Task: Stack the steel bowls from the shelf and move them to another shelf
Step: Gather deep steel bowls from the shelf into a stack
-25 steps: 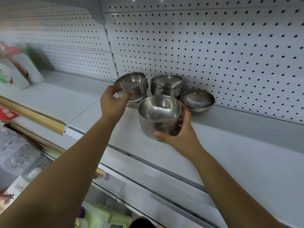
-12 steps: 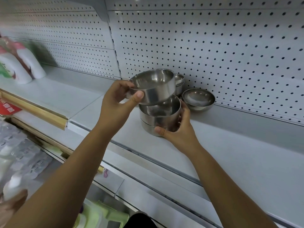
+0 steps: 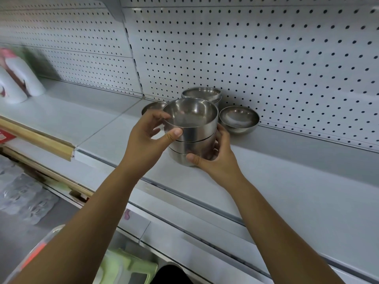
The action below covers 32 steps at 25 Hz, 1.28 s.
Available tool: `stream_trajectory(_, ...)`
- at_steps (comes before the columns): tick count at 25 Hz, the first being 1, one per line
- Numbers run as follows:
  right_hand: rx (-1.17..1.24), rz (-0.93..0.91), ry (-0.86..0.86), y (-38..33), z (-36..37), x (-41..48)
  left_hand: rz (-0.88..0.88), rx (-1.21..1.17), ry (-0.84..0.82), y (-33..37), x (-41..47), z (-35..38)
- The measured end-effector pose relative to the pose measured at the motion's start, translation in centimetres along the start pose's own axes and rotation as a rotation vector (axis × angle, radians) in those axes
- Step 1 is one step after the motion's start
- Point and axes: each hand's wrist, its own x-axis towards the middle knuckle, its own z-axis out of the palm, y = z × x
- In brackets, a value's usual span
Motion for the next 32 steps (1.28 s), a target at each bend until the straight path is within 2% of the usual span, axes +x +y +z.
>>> stream_trajectory(4, 0.010, 0.013, -0.012, 0.0, -0.1, 0.0, -0.059, -0.119, -0.046, 0.1, -0.2, -0.2)
stream_trajectory(9, -0.019, 0.026, -0.040, -0.2, -0.2, -0.1, -0.299, -0.185, -0.134, -0.9, -0.7, -0.1)
stream_trajectory(12, -0.026, 0.040, -0.030, -0.4, -0.2, -0.1, -0.433, -0.324, -0.211, -1.6, -1.0, 0.2)
stream_trajectory(21, -0.024, 0.069, 0.023, -1.4, -2.0, -2.3, -0.418, -0.368, -0.195, -0.2, -2.7, 2.5)
stream_trajectory(30, -0.058, 0.104, 0.327, -0.8, -8.3, -5.8, -0.356, -0.446, -0.428, 1.6, -2.7, 9.2)
stream_trajectory(32, -0.059, 0.119, 0.379, -0.8, -9.6, -6.3, -0.305, -0.357, -0.390, 1.7, -2.2, 10.4)
